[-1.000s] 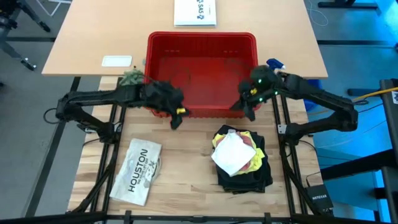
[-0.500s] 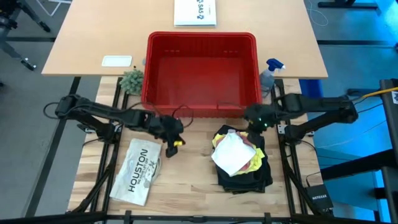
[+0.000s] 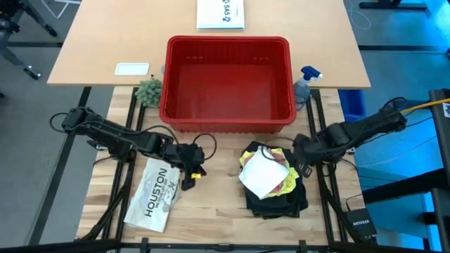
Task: Fold laundry
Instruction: Put the stacked clothes into the red bin
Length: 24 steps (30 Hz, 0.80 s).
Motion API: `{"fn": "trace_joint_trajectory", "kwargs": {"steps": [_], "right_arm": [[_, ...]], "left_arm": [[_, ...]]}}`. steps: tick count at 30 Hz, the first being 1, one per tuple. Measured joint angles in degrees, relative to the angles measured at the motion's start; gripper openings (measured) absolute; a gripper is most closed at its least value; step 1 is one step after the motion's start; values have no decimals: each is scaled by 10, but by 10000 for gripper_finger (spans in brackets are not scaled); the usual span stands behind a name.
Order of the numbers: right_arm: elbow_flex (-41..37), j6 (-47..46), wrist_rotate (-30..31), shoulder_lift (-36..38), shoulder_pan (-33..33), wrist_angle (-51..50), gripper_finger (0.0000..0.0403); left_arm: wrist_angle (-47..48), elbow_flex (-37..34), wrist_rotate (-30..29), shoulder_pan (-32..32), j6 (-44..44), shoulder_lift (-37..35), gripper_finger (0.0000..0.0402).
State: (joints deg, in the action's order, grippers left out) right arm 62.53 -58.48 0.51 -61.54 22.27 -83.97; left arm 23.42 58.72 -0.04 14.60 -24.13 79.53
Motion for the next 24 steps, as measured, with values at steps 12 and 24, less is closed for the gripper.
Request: {"fn": "trace_joint_trajectory", "kwargs": {"steps": [12, 24], "right_arm": [[-189, -123, -89, 29, 82, 158, 0], [-275, -150, -59, 20, 81, 342, 0]], "left_arm": [[-1, 0, -5, 13, -31, 0, 0], [1, 0, -5, 30, -43, 0, 0]]}}
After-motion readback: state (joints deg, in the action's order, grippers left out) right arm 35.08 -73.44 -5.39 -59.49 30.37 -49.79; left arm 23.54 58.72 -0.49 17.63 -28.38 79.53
